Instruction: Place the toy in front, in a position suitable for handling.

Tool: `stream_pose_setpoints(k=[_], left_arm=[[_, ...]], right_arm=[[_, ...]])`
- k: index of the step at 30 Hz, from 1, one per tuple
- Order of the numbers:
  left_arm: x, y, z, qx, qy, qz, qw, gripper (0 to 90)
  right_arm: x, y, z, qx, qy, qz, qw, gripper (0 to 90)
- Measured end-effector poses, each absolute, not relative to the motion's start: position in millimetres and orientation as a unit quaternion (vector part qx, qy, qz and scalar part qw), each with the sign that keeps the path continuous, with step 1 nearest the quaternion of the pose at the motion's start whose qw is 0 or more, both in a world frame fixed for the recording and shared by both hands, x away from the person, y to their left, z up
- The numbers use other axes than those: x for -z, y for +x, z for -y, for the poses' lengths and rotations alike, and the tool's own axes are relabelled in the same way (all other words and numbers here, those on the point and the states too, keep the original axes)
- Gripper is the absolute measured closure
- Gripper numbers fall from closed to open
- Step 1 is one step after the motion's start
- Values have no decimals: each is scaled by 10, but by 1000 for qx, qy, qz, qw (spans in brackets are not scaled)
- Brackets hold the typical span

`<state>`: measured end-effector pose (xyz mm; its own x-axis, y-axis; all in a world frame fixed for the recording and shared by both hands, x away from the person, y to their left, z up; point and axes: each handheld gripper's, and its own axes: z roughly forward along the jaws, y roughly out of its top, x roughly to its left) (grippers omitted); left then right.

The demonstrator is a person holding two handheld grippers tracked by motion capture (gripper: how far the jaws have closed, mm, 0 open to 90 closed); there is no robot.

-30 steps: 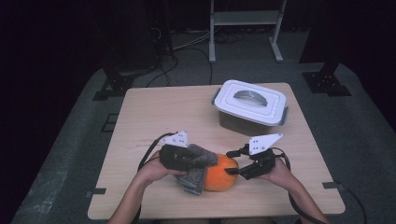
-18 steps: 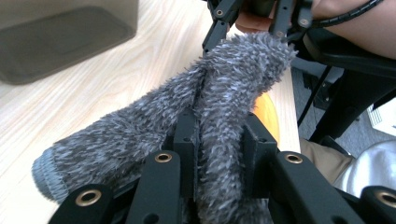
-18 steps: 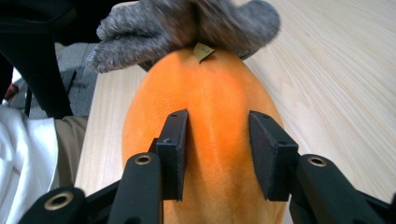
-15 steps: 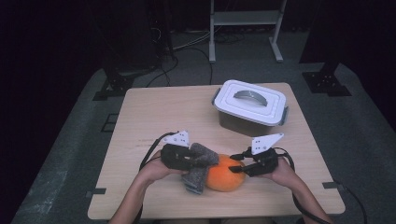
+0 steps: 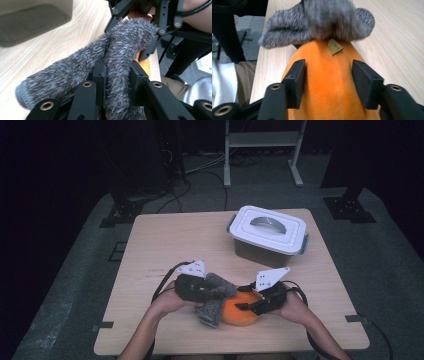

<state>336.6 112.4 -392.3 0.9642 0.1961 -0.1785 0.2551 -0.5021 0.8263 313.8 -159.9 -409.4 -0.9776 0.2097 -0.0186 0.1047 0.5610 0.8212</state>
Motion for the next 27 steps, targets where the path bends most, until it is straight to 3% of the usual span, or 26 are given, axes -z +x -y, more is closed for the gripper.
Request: stream_pose_setpoints(k=[9, 15, 18, 20, 23, 27], left_arm=[[4066, 3408, -1180, 59, 849, -141, 506, 700], [4083, 3408, -1052, 81, 843, -130, 515, 703], [4074, 3396, -1019, 77, 849, -129, 507, 702], [4084, 3405, -1045, 75, 849, -131, 507, 702], [4082, 3421, -1108, 75, 844, -140, 513, 709], [4020, 3445, -1177, 68, 842, -140, 516, 714]], right_arm=[[4148, 3212, 1906, -469, 118, -875, 30, 491], [4051, 3162, 1781, -463, 123, -877, 36, 293], [4046, 3129, 1660, -446, 111, -886, 57, 272], [4066, 3129, 1626, -436, 116, -890, 63, 332], [4092, 3131, 1661, -437, 117, -889, 68, 557], [4058, 3146, 1669, -458, 110, -879, 69, 650]])
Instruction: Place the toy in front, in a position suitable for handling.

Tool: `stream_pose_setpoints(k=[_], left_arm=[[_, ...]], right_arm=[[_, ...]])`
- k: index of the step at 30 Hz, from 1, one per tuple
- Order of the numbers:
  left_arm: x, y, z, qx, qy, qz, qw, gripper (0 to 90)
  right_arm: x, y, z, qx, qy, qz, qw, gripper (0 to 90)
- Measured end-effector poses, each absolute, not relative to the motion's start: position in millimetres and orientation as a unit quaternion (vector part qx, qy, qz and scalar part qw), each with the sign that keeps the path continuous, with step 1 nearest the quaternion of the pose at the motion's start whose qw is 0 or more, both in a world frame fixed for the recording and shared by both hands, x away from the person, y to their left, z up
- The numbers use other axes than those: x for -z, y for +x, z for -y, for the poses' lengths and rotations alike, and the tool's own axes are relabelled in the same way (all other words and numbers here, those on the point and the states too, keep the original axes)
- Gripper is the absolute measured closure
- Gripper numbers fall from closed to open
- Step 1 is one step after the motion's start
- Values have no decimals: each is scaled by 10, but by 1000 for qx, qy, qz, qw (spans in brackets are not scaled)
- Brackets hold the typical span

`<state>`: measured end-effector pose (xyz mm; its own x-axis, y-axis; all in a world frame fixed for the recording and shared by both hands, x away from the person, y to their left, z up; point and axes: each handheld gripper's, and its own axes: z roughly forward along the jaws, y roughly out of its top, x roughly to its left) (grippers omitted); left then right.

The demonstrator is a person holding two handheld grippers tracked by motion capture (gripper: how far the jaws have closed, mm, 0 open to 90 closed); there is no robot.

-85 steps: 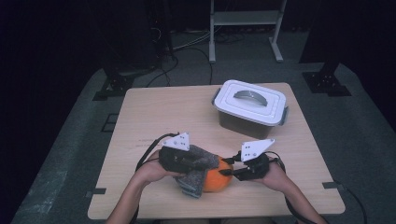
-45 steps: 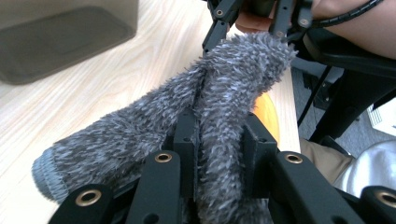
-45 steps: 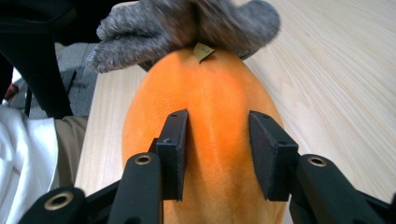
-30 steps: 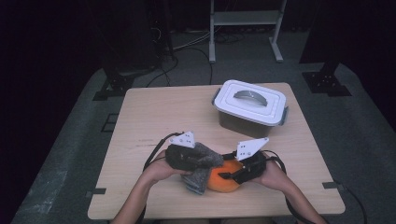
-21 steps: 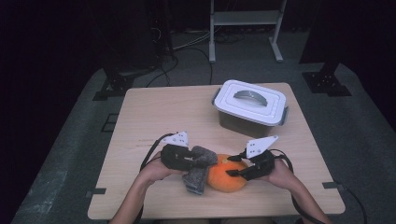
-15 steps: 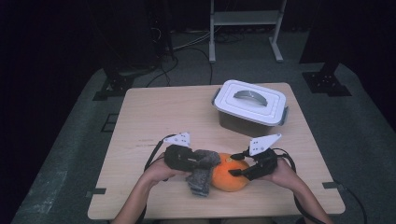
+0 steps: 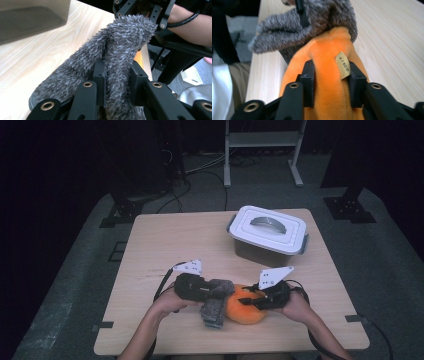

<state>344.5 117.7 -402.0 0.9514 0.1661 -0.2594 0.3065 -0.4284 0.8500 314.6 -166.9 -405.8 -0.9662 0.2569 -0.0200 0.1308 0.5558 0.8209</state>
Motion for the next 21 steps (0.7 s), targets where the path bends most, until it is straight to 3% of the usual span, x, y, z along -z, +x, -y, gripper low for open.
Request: stream_pose_setpoints(k=[9, 13, 16, 21], left_arm=[[3629, 3438, -1408, 36, 834, -133, 535, 718], [3798, 3439, -1338, 45, 855, -134, 499, 722], [3899, 3425, -1307, 59, 849, -135, 507, 723], [3966, 3400, -1264, 52, 861, -135, 488, 722]], right_arm=[[3950, 3314, 1515, -542, 92, -834, 43, 657], [4102, 3326, 1498, -521, 82, -849, 29, 641], [4245, 3274, 1543, -520, 71, -851, 24, 636], [4261, 3232, 1714, -516, 67, -853, 26, 636]])
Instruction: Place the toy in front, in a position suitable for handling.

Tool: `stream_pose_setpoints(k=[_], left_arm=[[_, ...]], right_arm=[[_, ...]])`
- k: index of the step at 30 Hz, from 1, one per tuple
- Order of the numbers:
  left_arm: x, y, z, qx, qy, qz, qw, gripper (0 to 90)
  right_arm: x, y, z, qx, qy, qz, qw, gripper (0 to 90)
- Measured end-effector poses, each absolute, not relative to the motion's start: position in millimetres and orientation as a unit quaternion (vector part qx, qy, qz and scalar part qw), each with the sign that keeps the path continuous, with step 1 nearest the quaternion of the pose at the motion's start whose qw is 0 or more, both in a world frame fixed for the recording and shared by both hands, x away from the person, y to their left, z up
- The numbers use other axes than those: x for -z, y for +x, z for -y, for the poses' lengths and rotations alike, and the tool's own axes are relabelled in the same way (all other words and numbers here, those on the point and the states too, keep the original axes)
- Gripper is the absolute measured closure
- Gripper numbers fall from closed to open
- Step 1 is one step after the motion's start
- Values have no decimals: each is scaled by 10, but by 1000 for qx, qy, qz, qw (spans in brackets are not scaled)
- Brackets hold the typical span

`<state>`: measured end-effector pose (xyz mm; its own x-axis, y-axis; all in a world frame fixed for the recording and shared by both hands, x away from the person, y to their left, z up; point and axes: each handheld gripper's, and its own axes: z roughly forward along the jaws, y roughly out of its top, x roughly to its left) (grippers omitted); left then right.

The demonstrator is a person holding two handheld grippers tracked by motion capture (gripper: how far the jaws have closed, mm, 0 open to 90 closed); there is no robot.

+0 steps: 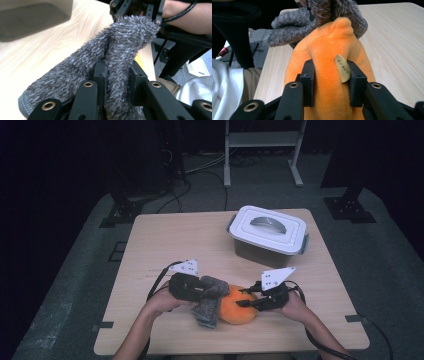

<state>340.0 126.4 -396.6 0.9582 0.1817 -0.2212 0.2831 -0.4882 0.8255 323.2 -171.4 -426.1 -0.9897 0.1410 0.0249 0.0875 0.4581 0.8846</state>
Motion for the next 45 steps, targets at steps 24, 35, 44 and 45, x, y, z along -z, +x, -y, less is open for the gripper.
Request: stream_pose_setpoints(k=[24, 35, 44, 45], left_arm=[[3944, 3317, -1079, 52, 867, -114, 483, 719], [3704, 3343, -1055, 42, 858, -103, 501, 719], [3706, 3317, -1005, 44, 861, -94, 497, 719], [3722, 3319, -1020, 43, 863, -95, 495, 718]], right_arm=[[4081, 3080, 1672, -475, 126, -870, 34, 308], [4088, 3111, 1669, -501, 94, -859, 51, 623], [4156, 3120, 1723, -518, 69, -852, 30, 622], [4179, 3135, 1777, -521, 68, -851, 30, 621]])
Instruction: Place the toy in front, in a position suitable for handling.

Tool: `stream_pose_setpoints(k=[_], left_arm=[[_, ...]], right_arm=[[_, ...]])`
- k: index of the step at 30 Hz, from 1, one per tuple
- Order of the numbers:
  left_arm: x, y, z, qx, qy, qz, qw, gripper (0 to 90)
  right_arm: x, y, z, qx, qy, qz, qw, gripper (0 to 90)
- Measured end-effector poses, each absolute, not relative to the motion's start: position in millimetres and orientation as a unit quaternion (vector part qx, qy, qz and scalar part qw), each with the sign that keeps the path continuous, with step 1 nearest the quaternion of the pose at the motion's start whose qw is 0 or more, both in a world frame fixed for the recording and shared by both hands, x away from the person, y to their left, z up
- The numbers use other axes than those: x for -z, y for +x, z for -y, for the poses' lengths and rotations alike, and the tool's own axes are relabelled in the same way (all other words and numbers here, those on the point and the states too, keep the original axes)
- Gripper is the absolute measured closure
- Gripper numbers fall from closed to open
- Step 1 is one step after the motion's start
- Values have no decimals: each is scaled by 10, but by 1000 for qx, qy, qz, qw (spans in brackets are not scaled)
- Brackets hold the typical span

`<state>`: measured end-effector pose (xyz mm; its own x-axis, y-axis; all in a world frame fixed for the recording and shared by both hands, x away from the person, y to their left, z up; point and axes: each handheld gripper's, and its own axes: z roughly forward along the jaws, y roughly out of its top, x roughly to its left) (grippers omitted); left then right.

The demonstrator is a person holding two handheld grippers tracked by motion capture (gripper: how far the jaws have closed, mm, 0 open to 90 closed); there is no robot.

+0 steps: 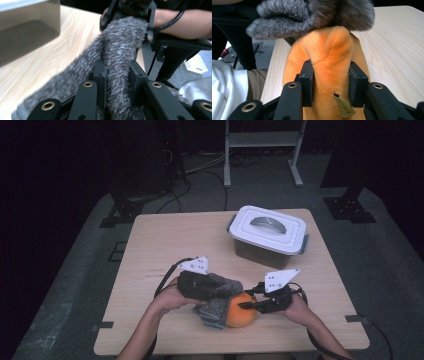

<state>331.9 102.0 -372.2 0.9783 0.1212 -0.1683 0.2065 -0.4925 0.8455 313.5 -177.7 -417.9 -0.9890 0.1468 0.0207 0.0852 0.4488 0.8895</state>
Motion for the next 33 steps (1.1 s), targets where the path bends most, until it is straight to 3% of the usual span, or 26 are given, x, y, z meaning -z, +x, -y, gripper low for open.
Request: stream_pose_setpoints(k=[5, 10, 12, 16, 19, 23, 25, 33], left_arm=[[3796, 3303, -1078, 46, 861, -108, 495, 716], [3766, 3271, -958, 39, 869, -99, 483, 714], [3768, 3283, -944, 42, 867, -103, 486, 714], [3796, 3266, -876, 53, 864, -96, 491, 714], [3809, 3257, -849, 55, 866, -96, 488, 714], [3802, 3250, -862, 53, 866, -94, 487, 714], [3788, 3246, -873, 48, 867, -93, 487, 714], [3814, 3223, -1018, 41, 872, -92, 478, 711]], right_arm=[[4235, 3176, 1972, -528, 77, -845, 25, 586], [4211, 3198, 1998, -526, 111, -843, -18, 378], [4172, 3156, 1980, -517, 118, -848, -11, 320], [4149, 3101, 1922, -502, 123, -856, 4, 286], [4156, 3088, 1857, -493, 123, -861, 13, 294], [4169, 3084, 1890, -493, 105, -863, 25, 486], [4196, 3110, 1926, -497, 99, -862, 24, 527], [4234, 3184, 2047, -511, 108, -852, 15, 536]])
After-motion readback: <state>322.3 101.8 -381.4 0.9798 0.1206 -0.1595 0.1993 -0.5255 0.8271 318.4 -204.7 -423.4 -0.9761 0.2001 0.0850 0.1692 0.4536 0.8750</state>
